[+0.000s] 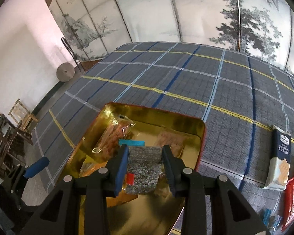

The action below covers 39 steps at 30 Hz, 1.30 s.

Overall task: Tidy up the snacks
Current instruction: 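Carry the grey speckled bar into the gold tin and open the right tool, then grasp the Member's Mark soda crackers pack with the left tool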

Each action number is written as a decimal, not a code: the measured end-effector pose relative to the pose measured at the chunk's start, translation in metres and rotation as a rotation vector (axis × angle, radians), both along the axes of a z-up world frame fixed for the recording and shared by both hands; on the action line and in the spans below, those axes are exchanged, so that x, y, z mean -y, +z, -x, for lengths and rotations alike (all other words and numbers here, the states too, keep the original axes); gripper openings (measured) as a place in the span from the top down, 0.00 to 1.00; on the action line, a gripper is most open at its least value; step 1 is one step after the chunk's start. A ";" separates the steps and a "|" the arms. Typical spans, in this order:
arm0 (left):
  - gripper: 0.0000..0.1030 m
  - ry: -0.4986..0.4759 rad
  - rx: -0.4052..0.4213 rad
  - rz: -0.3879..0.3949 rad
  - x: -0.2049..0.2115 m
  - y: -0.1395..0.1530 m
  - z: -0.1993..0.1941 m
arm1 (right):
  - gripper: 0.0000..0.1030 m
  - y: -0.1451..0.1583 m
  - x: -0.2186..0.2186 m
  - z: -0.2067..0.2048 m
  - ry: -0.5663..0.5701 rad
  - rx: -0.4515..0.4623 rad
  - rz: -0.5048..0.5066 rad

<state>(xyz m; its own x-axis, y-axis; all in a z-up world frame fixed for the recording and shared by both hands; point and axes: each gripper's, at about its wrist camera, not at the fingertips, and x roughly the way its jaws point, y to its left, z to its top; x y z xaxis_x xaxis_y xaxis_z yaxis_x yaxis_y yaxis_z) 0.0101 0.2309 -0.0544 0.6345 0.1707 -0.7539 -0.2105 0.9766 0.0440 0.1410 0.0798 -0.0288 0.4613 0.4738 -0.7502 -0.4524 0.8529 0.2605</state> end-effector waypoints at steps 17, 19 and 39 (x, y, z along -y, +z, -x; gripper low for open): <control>0.21 -0.039 -0.009 -0.051 0.020 0.012 0.000 | 0.61 0.004 0.203 0.074 -0.396 0.148 -0.052; 0.21 -0.063 -0.009 -0.064 0.031 0.017 -0.001 | 0.60 -0.003 0.246 0.084 -0.489 0.159 0.041; 0.13 -0.501 -0.262 0.108 0.236 0.032 -0.138 | 0.39 -0.053 0.429 0.091 -0.799 0.111 0.185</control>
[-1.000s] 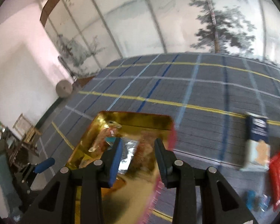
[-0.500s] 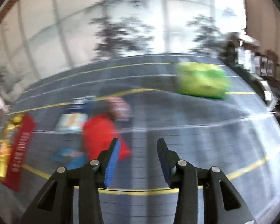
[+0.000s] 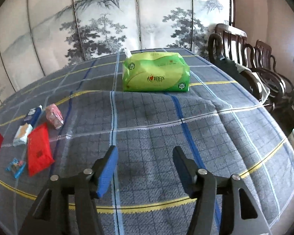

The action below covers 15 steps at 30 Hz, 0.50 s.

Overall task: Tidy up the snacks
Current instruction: 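Grasp the Member's Mark soda crackers pack with the left tool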

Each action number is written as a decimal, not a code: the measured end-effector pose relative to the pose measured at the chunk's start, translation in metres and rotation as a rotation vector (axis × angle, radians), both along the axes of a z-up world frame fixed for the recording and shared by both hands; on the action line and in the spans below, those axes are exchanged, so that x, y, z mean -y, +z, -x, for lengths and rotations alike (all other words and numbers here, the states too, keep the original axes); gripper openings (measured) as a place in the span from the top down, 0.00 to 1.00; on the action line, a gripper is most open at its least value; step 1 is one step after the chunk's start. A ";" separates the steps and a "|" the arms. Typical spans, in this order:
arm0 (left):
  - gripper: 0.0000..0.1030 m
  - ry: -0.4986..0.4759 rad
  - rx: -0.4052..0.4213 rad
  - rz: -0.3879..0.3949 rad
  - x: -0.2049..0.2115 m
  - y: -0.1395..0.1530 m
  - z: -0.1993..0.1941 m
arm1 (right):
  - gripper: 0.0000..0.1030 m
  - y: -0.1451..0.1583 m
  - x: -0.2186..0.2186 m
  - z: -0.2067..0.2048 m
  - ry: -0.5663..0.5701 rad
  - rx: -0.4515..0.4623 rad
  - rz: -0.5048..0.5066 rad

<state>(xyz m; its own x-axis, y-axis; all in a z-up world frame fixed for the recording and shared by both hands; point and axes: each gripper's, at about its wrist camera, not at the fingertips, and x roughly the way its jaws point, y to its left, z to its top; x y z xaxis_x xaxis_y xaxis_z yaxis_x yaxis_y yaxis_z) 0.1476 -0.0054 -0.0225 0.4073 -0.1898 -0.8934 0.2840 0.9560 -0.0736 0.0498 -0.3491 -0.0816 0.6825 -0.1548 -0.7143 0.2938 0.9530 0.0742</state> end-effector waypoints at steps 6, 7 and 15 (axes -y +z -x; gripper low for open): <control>0.13 -0.037 -0.040 -0.115 0.058 -0.031 -0.055 | 0.39 -0.003 0.007 0.001 0.024 0.014 -0.080; 0.13 -0.043 -0.047 -0.121 0.064 -0.035 -0.060 | 0.39 -0.004 0.009 0.001 0.031 0.020 -0.097; 0.13 -0.027 -0.085 -0.185 0.082 -0.056 -0.082 | 0.39 -0.004 0.007 0.002 0.071 0.049 -0.133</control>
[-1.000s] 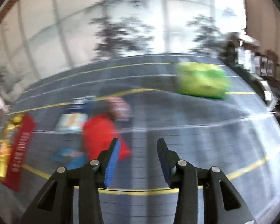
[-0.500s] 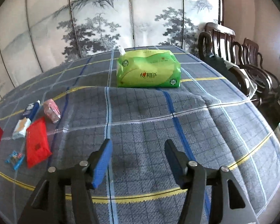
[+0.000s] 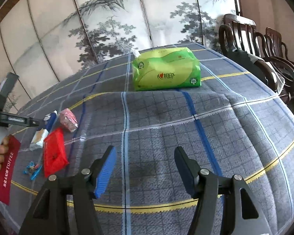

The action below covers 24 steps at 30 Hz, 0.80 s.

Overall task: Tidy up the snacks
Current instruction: 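Grasp the Member's Mark soda crackers pack with the left tool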

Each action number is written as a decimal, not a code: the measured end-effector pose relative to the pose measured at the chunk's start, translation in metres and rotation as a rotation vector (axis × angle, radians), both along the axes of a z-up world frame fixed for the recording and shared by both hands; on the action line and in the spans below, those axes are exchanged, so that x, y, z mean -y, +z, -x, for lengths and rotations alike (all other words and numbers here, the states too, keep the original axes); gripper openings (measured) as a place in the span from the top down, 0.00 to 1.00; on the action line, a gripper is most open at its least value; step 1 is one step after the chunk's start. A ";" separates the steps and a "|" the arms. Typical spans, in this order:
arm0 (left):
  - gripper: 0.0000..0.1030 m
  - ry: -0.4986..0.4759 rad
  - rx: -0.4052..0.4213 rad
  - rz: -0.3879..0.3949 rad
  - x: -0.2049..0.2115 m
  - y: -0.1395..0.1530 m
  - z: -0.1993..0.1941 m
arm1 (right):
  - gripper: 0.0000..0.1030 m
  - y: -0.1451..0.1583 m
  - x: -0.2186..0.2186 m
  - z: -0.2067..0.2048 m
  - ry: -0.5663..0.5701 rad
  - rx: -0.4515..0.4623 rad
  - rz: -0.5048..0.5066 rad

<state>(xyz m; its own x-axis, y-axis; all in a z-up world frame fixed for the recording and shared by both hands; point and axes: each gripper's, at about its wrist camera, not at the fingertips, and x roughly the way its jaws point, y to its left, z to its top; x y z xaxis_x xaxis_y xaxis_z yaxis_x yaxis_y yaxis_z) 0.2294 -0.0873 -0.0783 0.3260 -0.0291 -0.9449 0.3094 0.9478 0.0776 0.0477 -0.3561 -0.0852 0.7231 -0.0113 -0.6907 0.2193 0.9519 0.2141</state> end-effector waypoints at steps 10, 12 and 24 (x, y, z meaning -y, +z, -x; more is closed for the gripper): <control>0.24 0.054 0.002 -0.020 0.004 -0.021 -0.009 | 0.39 0.000 0.000 0.002 0.022 0.011 -0.027; 0.54 0.068 -0.033 0.081 -0.001 -0.019 -0.011 | 0.39 0.000 0.000 0.002 0.020 0.010 -0.027; 0.56 0.097 0.067 0.153 -0.028 0.025 0.062 | 0.39 -0.005 0.002 -0.004 0.005 -0.027 -0.037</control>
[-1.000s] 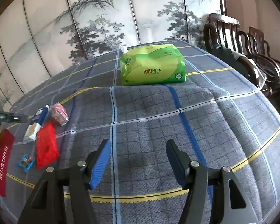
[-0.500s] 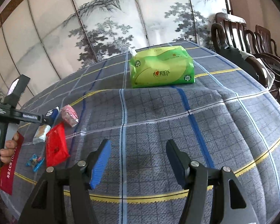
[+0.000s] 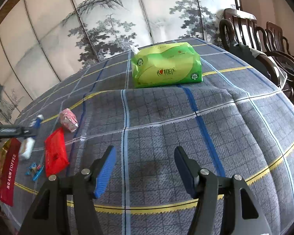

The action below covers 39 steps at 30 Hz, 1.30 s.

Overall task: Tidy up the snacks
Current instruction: 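Grasp the Member's Mark soda crackers pack with the left tool, then lift the crackers pack toward the tin with the left tool while the right tool grasps the blue candy packet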

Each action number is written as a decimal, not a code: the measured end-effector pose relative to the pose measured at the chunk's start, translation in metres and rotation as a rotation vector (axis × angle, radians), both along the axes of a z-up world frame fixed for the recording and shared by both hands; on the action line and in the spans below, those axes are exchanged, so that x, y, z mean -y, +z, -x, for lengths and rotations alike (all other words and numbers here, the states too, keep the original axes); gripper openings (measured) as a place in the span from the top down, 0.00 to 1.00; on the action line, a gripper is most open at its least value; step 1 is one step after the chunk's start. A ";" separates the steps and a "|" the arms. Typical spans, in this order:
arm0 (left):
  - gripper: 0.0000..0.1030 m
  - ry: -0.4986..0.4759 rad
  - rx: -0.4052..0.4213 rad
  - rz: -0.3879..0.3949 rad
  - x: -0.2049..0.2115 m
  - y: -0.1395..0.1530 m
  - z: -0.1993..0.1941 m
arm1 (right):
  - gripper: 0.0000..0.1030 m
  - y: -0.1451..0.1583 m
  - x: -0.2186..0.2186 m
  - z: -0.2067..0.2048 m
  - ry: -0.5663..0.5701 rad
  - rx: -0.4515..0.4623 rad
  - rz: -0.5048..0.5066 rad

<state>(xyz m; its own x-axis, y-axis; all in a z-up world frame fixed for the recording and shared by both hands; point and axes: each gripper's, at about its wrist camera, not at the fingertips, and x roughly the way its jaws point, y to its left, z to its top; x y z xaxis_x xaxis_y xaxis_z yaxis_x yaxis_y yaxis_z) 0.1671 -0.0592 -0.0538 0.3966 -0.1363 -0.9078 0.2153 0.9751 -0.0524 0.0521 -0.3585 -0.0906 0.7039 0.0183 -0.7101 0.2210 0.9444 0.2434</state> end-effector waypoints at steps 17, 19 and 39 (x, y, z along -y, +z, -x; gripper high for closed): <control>0.56 0.058 -0.036 0.166 -0.065 0.042 0.093 | 0.39 0.023 -0.075 0.024 0.419 0.108 -0.008; 0.56 0.068 -0.039 0.171 -0.072 0.044 0.096 | 0.39 0.029 -0.112 0.022 0.535 0.102 0.048; 0.55 0.176 0.015 0.152 -0.143 0.061 0.118 | 0.69 0.006 -0.223 -0.058 0.943 -0.112 0.237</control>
<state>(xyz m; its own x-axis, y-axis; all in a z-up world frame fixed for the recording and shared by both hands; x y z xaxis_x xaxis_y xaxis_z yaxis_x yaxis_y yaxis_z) 0.0488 0.0840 0.0073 0.4394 -0.1987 -0.8760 0.0445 0.9788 -0.1997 0.1100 -0.1356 -0.0842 0.4014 0.3873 -0.8300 -0.6398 0.7670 0.0484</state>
